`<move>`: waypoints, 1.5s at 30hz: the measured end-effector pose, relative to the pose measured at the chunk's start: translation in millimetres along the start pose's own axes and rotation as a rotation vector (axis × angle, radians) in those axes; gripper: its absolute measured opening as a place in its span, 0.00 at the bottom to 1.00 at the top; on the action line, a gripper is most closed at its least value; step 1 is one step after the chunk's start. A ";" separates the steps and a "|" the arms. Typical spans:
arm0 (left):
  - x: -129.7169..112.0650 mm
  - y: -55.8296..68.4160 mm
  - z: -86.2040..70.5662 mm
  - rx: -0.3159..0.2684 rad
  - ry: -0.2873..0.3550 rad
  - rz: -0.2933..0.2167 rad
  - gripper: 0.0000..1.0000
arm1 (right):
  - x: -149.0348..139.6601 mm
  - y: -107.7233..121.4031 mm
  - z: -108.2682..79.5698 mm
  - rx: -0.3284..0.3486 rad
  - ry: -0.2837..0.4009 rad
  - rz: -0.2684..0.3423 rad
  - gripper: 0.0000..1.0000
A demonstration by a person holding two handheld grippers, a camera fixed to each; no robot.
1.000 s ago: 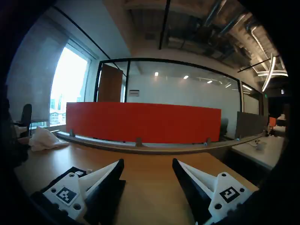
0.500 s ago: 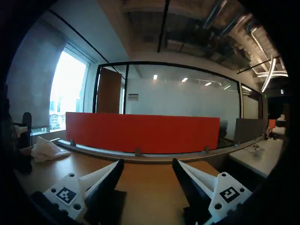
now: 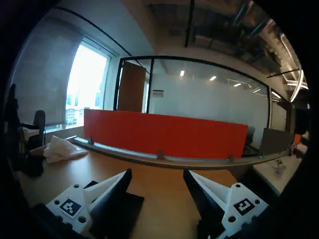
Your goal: Fold towel
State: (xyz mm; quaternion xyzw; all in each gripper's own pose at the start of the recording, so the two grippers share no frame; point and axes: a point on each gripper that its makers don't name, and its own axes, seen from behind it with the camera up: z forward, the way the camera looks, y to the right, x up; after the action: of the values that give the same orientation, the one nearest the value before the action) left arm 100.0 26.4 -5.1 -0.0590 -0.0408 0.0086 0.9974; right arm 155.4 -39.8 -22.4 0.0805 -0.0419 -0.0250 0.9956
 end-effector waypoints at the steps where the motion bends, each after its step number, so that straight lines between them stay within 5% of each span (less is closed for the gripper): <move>1: -0.6 2.4 0.1 -0.012 -0.007 0.007 0.98 | -1.1 -2.6 0.1 0.014 -0.010 -0.002 1.00; 15: -21.0 31.8 7.4 -0.160 -0.093 0.078 0.98 | -18.8 -32.6 5.3 0.150 -0.097 -0.041 1.00; 27: -61.5 56.7 12.3 -0.279 -0.186 0.114 0.98 | -56.0 -62.9 9.8 0.270 -0.186 -0.084 1.00; 45: -124.4 70.0 12.4 -0.321 -0.287 0.135 0.98 | -124.2 -76.5 11.7 0.319 -0.308 -0.104 1.00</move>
State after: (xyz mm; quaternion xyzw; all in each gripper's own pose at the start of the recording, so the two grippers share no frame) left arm -25.8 94.6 -11.1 -0.2177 -0.1793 0.0772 0.9563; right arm 27.5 -110.0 -33.2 0.2344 -0.1926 -0.0811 0.9494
